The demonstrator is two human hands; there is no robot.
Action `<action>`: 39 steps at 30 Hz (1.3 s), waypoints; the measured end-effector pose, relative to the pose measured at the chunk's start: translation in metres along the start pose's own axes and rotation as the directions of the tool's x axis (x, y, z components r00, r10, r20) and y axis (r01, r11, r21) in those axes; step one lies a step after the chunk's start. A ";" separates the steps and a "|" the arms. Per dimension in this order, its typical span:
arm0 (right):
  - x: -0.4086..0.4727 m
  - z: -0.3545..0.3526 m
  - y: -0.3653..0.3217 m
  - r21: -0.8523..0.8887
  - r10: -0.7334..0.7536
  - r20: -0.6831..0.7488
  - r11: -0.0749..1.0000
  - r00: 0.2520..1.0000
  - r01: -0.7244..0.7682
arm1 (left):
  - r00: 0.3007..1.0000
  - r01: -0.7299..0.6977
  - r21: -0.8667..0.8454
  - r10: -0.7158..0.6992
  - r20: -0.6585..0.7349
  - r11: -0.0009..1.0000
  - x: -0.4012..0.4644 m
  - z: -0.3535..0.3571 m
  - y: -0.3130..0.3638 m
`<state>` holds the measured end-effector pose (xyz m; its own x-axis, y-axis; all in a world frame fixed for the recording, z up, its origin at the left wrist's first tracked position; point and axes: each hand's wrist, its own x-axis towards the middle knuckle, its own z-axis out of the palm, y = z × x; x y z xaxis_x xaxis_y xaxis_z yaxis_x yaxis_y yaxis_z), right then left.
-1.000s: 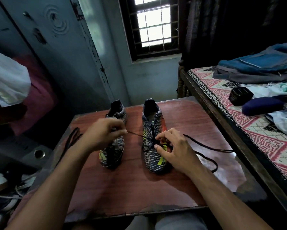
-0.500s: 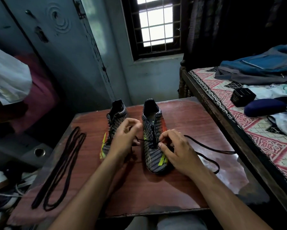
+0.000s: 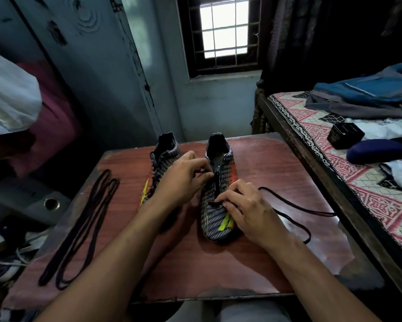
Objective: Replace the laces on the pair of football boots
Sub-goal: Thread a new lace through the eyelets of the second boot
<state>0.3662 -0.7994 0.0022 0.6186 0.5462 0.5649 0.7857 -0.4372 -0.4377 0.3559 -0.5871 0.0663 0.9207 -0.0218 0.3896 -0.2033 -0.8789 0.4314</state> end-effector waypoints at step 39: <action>-0.002 -0.001 0.006 0.046 0.094 -0.078 0.995 0.993 -0.091 | 0.960 0.057 0.314 0.034 -0.278 0.948 0.022 0.003 0.021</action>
<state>0.3699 -0.8033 -0.0010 0.6874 0.4455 0.5736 0.7258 -0.4513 -0.5192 0.3733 -0.6076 0.0816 0.7845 0.0817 0.6147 -0.0352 -0.9838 0.1758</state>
